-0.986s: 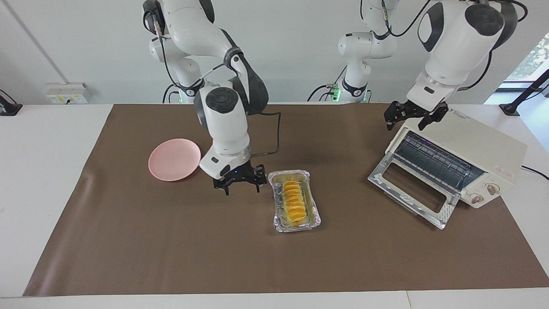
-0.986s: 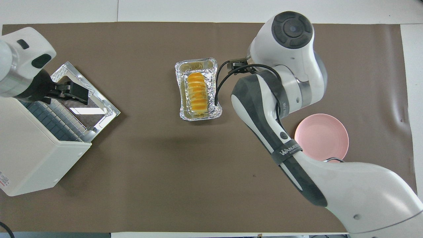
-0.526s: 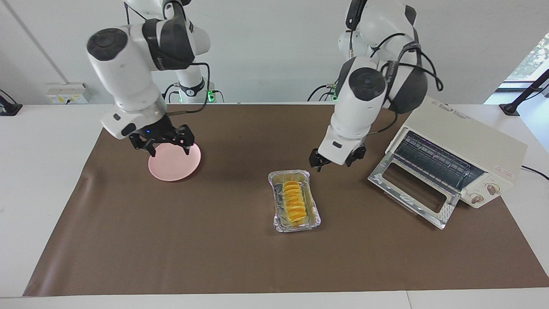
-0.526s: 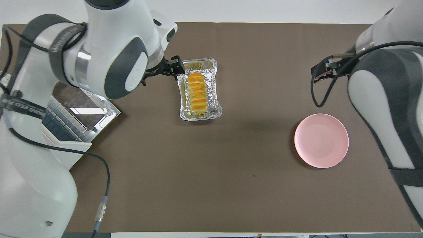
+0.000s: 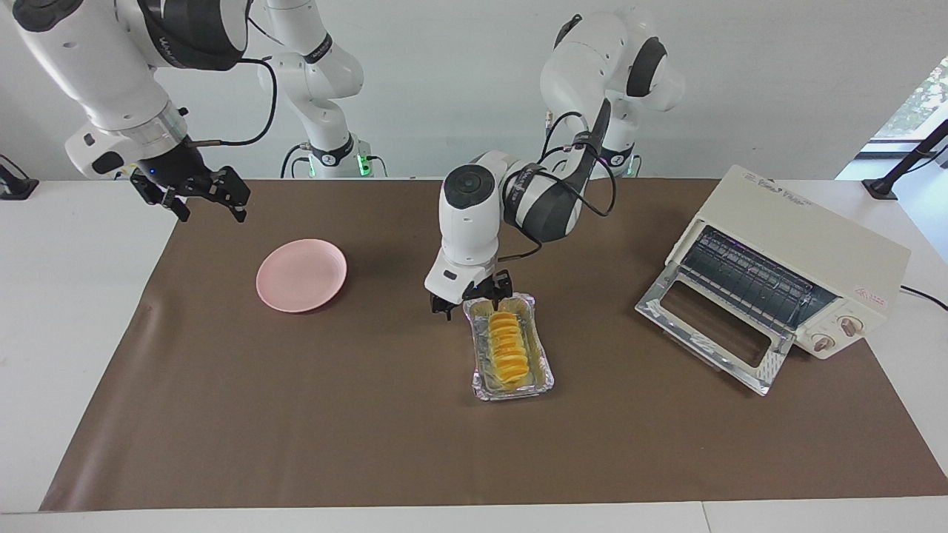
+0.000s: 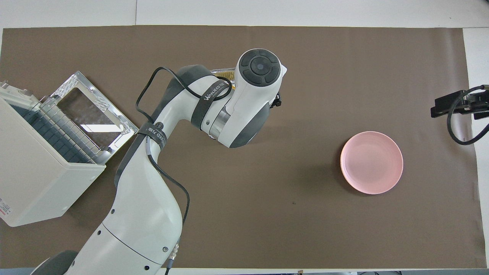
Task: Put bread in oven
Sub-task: 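Grasp the foil tray with the left gripper while the right gripper withdraws, then carry the foil tray into the open toaster oven with the left gripper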
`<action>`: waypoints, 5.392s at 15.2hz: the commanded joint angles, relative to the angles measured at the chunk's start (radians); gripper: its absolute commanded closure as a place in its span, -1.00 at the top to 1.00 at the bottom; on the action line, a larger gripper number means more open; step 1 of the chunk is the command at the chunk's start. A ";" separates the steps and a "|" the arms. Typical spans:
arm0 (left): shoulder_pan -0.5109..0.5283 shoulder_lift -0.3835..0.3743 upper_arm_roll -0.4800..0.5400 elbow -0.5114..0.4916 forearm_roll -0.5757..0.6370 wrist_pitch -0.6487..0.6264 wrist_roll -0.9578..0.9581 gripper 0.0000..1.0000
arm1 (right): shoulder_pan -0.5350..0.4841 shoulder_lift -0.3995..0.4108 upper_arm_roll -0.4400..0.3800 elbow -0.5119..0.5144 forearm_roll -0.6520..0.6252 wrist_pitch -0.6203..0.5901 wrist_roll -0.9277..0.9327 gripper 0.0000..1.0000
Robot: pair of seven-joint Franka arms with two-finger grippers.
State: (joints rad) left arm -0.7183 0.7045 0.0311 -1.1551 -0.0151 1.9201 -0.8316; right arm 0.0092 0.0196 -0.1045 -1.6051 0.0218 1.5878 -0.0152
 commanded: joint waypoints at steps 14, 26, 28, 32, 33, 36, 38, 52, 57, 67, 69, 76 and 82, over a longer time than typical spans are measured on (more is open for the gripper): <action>-0.036 0.075 0.035 -0.040 -0.022 0.117 -0.046 0.89 | -0.026 -0.012 0.014 -0.001 -0.072 -0.022 -0.052 1.00; -0.023 0.073 0.035 -0.040 -0.026 0.103 -0.103 -0.97 | -0.025 -0.012 0.031 0.002 -0.040 -0.029 -0.121 1.00; -0.021 0.072 0.035 -0.041 -0.028 0.102 -0.106 -1.00 | -0.025 -0.010 0.031 0.005 0.009 -0.022 -0.117 1.00; -0.021 0.064 0.039 -0.038 -0.026 0.036 -0.121 -1.00 | -0.025 -0.010 0.031 0.004 0.010 0.003 -0.101 1.00; -0.021 0.055 0.052 -0.037 -0.025 0.010 -0.133 -1.00 | -0.023 -0.010 0.031 0.002 0.009 0.003 -0.086 1.00; -0.021 0.000 0.108 -0.034 -0.026 -0.059 -0.181 -1.00 | -0.023 -0.021 0.032 -0.016 0.007 -0.009 -0.069 1.00; -0.024 -0.013 0.166 -0.026 -0.023 -0.114 -0.233 -1.00 | -0.028 -0.026 0.031 -0.015 0.007 -0.009 -0.069 1.00; 0.186 -0.175 0.303 -0.149 -0.055 -0.247 -0.241 -1.00 | -0.028 -0.026 0.031 -0.016 0.007 -0.009 -0.069 1.00; 0.258 -0.194 0.300 -0.192 -0.066 -0.250 -0.221 -1.00 | -0.028 -0.026 0.031 -0.015 0.007 -0.009 -0.069 1.00; 0.349 -0.220 0.309 -0.241 -0.077 -0.266 -0.116 -1.00 | -0.028 -0.026 0.031 -0.016 0.007 -0.009 -0.069 1.00; 0.353 -0.223 0.309 -0.253 -0.074 -0.271 -0.112 -1.00 | -0.028 -0.026 0.031 -0.015 0.007 -0.009 -0.069 1.00; 0.373 -0.238 0.339 -0.271 -0.071 -0.297 -0.055 -1.00 | -0.028 -0.026 0.031 -0.016 0.007 -0.009 -0.069 1.00; 0.387 -0.252 0.369 -0.311 -0.071 -0.294 -0.009 -1.00 | -0.028 -0.026 0.031 -0.015 0.007 -0.009 -0.069 1.00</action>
State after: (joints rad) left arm -0.3293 0.4951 0.3900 -1.4159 -0.0775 1.6314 -0.8597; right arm -0.0173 0.0161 -0.0762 -1.5976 0.0176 1.5770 -0.1011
